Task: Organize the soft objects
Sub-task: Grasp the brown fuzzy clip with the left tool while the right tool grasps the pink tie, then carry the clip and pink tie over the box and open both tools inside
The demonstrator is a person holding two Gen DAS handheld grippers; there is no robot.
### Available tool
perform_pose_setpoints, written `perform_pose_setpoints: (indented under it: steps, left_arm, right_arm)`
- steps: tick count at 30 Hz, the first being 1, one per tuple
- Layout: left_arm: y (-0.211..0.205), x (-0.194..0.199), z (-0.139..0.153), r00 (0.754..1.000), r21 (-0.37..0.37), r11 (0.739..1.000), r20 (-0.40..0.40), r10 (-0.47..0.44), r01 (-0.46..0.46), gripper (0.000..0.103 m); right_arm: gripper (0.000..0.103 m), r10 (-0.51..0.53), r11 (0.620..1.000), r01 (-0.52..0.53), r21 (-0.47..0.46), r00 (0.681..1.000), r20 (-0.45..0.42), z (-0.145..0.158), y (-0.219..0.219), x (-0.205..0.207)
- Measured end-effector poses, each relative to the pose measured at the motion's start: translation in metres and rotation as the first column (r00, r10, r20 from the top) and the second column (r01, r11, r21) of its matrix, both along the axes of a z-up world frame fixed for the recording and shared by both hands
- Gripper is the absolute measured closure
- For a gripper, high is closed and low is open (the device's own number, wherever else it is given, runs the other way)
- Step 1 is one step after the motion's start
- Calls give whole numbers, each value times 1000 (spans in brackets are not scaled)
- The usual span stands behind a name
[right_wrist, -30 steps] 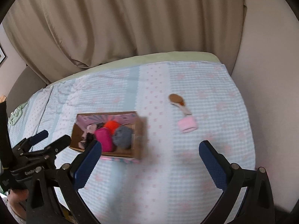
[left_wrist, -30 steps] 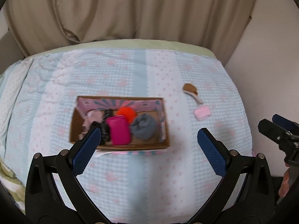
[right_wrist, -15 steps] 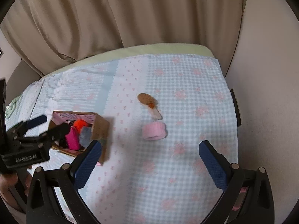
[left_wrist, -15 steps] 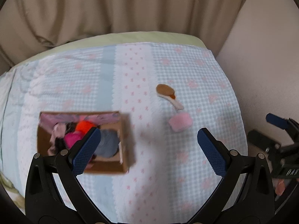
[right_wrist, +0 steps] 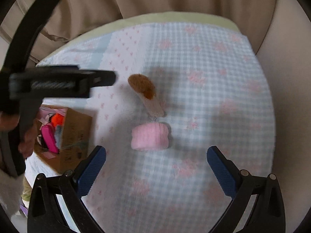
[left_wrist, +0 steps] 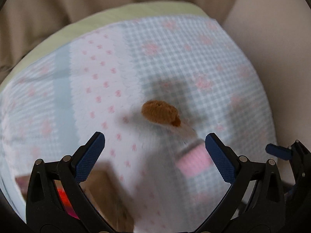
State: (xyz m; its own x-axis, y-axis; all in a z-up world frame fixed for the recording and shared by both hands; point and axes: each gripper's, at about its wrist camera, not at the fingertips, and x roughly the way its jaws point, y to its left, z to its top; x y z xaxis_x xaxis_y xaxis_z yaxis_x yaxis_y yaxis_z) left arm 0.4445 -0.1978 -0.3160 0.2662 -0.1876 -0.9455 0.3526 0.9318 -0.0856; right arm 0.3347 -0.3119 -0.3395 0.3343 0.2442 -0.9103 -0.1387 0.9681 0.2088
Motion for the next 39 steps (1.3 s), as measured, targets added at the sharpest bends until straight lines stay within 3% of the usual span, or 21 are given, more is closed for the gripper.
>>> perform_pose_setpoints:
  steps: [5,12,13,14,15,18,27,39]
  left_arm:
    - [-17,31,-57,997,10,998,-39,-67,68,4]
    - [-33,47,-108,987,25,988,-57,-148,149,20]
    - [-33,47,-111,987,9,988,-56,-153,154,25]
    - [-34,48,-113,986,-4,987,-53,-159,159,35]
    - [-35,47,-114,984,-18,986,-51,-168,167,38]
    - [-41,44,-115,980,-12,980,-33,-197,196,45]
    - [-37,44,-102,984,-9,984,3,-177,177,53]
    - [-9,26,-45,992,-5,994,69,-105,105,53]
  right_arm:
    - [0,-7,1000,7,22,1000,-11,-48,8,20]
    - [1,12,1000,-12,18,1000,3,-94,23,34]
    - [3,14,1000,-15,16,1000,5,-97,23,34]
    - [12,21,1000,-21,18,1000,4,-102,24,35]
    - [24,30,999,-30,22,1000,-2,-106,25,35]
    - [43,57,998,-57,33,998,-9,-112,31,33]
    - [74,63,997,-64,36,997,33,-99,28,31]
    - [76,41,998,-47,53,993,107,-42,18,8]
